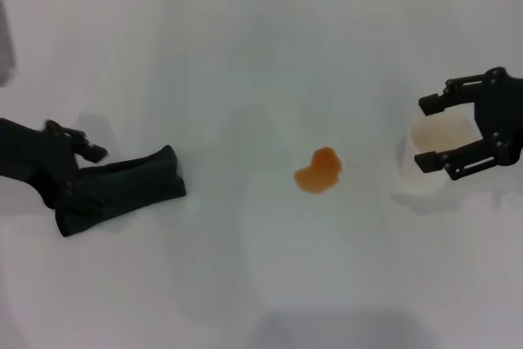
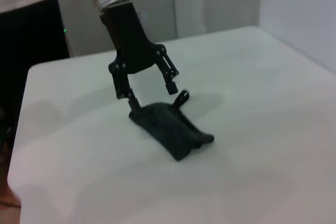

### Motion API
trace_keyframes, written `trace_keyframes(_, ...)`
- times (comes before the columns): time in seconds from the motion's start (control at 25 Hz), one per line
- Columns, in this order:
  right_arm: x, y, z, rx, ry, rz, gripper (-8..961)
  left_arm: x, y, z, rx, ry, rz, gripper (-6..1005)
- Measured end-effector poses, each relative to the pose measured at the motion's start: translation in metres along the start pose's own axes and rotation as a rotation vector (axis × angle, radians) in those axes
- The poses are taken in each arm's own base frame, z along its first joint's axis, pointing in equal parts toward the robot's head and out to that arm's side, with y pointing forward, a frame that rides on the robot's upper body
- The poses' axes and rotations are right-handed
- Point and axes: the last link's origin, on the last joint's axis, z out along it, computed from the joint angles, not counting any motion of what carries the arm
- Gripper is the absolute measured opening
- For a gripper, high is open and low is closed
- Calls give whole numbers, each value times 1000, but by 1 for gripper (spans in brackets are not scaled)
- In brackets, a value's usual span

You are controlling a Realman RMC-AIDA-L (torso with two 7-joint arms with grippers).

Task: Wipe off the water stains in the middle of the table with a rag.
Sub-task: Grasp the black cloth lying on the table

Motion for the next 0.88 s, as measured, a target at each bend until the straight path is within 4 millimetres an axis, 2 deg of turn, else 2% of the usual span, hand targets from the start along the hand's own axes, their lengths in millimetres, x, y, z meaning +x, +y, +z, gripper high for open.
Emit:
trace_keyframes(0.28,0,1,6,-5,6,11,843,-2,-2,19,22,-37,7,849)
trace_keyframes(0.68,2,3,6,-7,7,20,843,-3,-6,22,57,-43,13,848)
trace_keyframes(0.88,1,3,6,-6,7,19,843,-6,-7,27,55,-49,0,687)
